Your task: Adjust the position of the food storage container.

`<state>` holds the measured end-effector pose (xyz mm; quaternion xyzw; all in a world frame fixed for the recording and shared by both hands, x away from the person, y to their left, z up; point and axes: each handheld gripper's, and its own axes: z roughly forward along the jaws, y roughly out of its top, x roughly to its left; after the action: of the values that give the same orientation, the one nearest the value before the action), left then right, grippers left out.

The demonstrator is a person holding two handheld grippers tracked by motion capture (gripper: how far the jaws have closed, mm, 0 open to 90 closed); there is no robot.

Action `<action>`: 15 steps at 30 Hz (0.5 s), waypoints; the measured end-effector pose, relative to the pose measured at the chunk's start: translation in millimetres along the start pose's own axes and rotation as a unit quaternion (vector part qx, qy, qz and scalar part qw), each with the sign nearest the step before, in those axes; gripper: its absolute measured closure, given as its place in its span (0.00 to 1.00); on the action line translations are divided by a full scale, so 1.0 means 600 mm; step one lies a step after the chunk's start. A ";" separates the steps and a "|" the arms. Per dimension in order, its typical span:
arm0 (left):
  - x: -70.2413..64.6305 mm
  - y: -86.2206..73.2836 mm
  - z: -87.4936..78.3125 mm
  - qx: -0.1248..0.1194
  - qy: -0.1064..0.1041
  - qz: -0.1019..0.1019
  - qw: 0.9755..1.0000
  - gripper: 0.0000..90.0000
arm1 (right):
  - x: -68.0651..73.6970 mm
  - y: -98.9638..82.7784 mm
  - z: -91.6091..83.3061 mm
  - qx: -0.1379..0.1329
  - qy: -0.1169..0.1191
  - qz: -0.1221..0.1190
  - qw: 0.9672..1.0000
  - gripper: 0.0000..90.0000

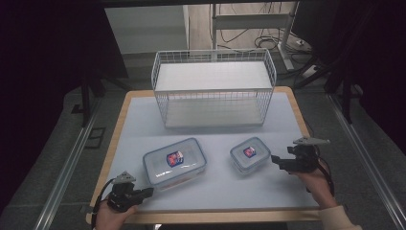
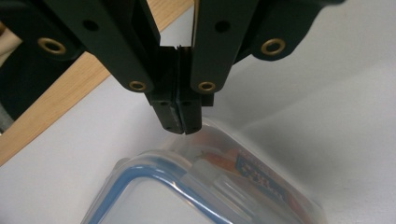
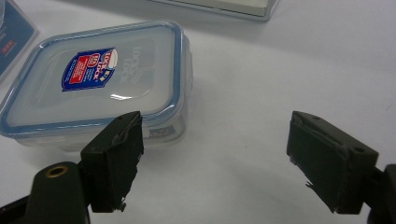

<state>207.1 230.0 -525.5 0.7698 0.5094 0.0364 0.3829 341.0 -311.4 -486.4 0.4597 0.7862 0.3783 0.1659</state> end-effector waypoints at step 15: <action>0.014 0.025 0.012 -0.001 -0.033 0.004 0.999 1.00 | -0.001 -0.001 0.002 0.002 -0.001 0.000 1.000 0.21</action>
<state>225.6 230.2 -524.2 0.7720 0.4934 0.0130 0.4004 341.7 -311.4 -487.6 0.4605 0.7869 0.3758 0.1660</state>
